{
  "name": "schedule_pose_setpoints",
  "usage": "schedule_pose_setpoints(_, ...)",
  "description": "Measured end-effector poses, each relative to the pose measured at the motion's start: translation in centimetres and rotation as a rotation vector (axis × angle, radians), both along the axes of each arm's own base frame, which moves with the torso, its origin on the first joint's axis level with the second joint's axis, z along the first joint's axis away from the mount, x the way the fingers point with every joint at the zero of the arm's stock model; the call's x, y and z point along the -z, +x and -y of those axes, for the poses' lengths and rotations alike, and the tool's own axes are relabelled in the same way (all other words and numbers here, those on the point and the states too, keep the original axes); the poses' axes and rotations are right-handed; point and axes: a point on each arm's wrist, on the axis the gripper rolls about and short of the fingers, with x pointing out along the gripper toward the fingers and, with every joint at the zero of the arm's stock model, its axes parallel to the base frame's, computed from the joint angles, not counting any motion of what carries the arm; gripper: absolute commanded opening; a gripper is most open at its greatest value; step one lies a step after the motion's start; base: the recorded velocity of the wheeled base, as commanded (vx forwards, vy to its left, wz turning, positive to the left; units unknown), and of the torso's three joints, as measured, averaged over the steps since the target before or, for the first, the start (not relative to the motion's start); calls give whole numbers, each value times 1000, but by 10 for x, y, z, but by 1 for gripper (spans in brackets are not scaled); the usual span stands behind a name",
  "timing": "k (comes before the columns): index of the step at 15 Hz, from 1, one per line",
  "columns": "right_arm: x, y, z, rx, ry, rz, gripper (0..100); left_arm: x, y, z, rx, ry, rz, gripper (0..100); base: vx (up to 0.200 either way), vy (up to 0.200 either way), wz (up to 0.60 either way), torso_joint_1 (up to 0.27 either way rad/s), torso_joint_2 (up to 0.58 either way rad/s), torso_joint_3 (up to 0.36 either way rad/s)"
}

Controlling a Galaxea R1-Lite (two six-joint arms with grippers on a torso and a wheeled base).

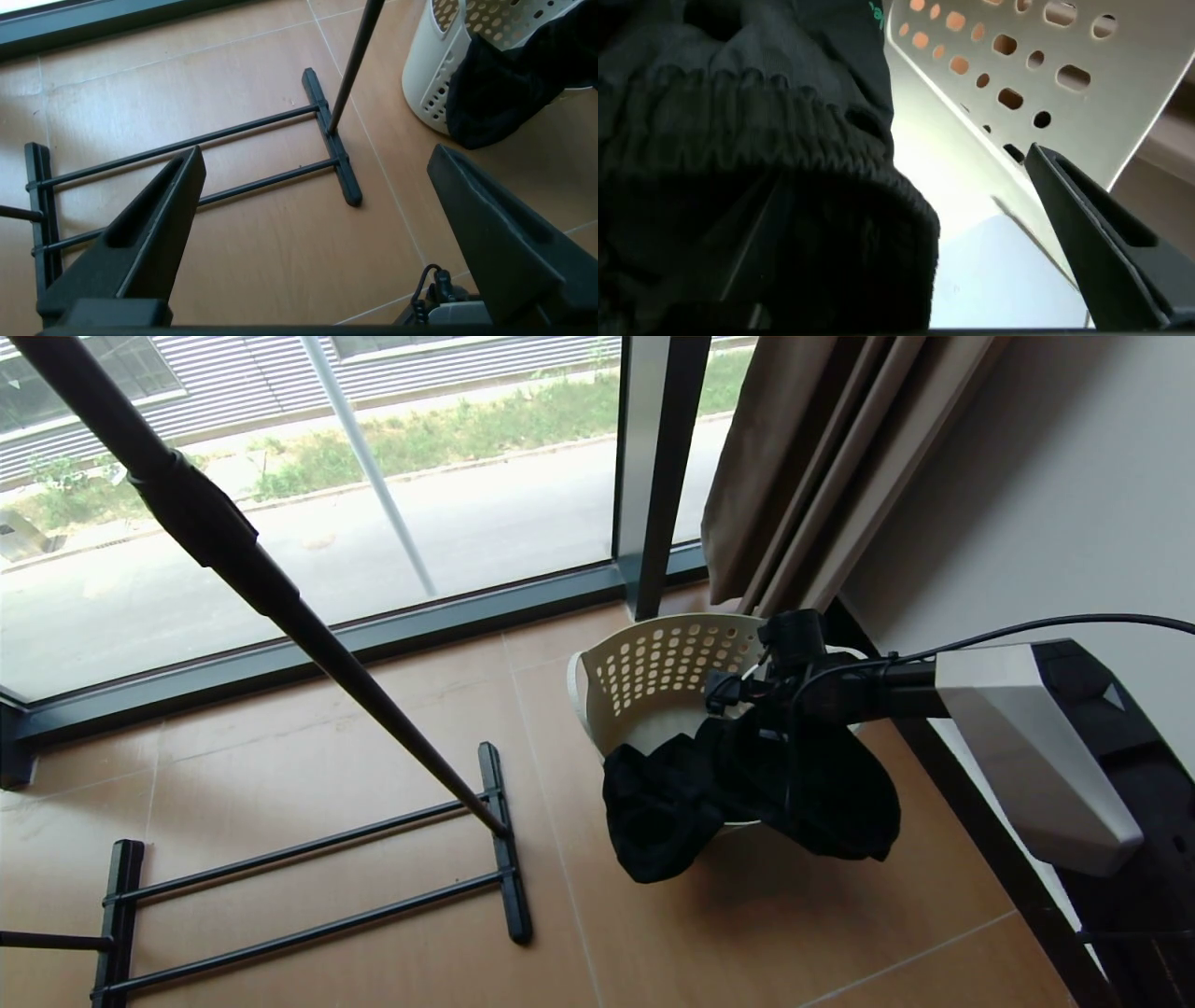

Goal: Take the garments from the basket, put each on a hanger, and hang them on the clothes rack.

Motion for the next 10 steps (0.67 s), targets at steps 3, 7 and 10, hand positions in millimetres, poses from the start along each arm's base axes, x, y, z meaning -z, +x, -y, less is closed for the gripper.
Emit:
schedule_pose_setpoints(3, 19, 6, 2, 8, -4, -29, 0, 0, 0, 0, 1, 0, 0, 100, 0, 0, 0, 0, 0, 0)
schedule_pose_setpoints(7, 18, 6, 3, 14, 2, -30, 0, 0, 0, 0, 1, 0, 0, 100, 0, 0, 0, 0, 0, 0)
schedule_pose_setpoints(10, -12, -4, 1, 15, 27, 11, 0, 0, 0, 0, 1, 0, 0, 100, 0, 0, 0, 0, 0, 0)
